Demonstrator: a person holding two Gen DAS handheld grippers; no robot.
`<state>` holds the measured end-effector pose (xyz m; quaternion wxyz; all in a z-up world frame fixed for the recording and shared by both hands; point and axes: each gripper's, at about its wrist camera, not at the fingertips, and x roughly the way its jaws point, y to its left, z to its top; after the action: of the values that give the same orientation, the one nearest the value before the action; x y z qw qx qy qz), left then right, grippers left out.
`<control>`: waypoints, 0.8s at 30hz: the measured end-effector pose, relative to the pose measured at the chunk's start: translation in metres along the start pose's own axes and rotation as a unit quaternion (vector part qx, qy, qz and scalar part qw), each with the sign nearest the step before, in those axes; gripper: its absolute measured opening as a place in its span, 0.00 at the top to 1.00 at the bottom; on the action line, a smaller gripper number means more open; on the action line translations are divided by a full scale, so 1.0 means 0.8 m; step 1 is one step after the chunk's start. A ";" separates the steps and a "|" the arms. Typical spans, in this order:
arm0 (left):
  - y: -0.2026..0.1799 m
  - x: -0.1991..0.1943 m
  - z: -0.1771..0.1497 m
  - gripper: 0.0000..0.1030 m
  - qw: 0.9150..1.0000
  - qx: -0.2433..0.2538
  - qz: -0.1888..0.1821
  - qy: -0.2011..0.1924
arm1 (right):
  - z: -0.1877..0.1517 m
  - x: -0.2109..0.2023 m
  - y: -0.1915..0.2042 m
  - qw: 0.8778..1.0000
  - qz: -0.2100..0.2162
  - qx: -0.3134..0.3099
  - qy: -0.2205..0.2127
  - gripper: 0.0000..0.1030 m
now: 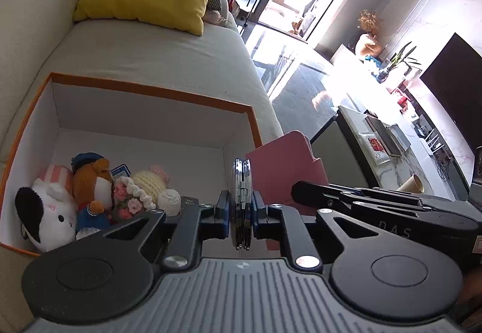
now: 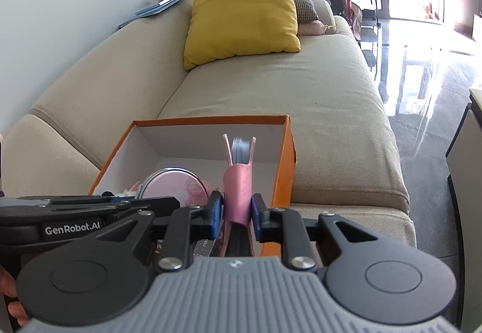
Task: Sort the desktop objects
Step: 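Carry the pink case and compact mirror into the orange box with both grippers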
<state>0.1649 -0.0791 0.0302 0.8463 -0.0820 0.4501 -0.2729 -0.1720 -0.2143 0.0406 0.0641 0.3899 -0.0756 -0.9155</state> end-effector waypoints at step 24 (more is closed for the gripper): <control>0.016 0.089 -0.024 0.86 0.990 0.050 0.046 0.122 | -0.008 0.102 0.007 0.990 -0.043 0.054 0.123 0.79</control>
<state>0.1857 -0.1044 -0.0369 0.7997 0.0157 0.5392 -0.2635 -0.2234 -0.2344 -0.0201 0.0119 0.5052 -0.0999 -0.8571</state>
